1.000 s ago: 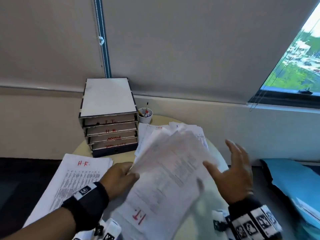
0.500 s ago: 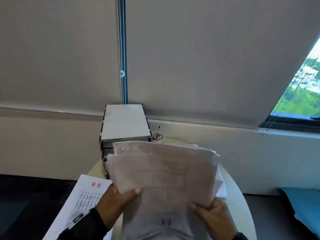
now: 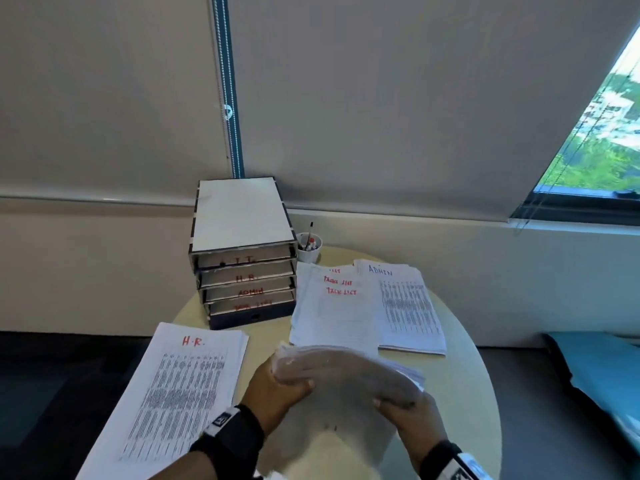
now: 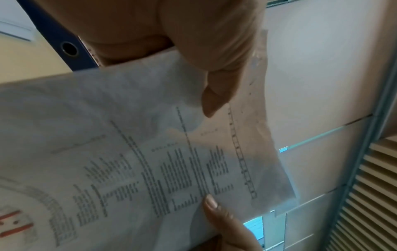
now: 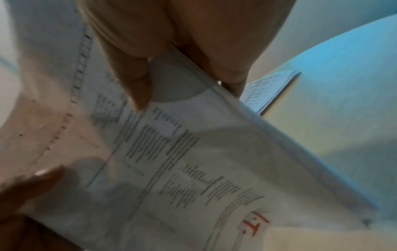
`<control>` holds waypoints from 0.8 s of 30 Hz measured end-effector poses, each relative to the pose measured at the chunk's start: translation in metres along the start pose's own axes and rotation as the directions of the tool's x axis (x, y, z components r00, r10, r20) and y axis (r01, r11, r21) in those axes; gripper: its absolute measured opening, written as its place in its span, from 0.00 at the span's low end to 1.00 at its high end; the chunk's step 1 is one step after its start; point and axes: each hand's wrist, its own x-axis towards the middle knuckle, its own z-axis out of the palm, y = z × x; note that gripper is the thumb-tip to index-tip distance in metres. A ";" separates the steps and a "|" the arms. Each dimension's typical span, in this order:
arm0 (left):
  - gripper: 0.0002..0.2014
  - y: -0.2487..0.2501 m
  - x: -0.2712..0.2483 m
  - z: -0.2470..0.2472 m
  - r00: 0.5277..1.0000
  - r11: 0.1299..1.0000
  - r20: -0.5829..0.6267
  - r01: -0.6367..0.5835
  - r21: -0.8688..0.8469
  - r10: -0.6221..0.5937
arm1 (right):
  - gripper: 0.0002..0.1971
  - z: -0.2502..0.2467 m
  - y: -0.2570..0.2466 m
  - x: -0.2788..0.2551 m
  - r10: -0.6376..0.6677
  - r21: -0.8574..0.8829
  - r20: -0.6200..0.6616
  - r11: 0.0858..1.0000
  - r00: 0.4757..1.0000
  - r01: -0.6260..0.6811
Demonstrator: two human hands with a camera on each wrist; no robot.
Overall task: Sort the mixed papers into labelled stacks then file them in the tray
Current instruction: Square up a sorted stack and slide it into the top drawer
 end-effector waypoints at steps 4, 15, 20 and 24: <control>0.21 0.011 0.004 0.002 0.999 1.000 -0.019 -0.029 0.011 0.029 | 0.12 0.005 -0.015 0.002 0.003 0.172 -0.027 0.985 1.000 0.002; 0.16 0.008 -0.003 -0.001 0.992 0.992 0.126 0.004 0.129 -0.020 | 0.08 0.006 -0.006 0.003 0.041 0.182 0.026 0.982 0.999 -0.045; 0.20 0.004 -0.011 -0.003 0.985 0.986 0.125 0.102 0.129 -0.118 | 0.14 0.006 0.007 0.003 0.155 0.081 0.119 0.983 0.981 -0.165; 0.20 -0.004 -0.011 0.002 0.986 0.987 0.131 0.081 0.141 -0.099 | 0.14 0.008 0.025 0.012 0.169 0.088 0.085 0.980 0.982 -0.176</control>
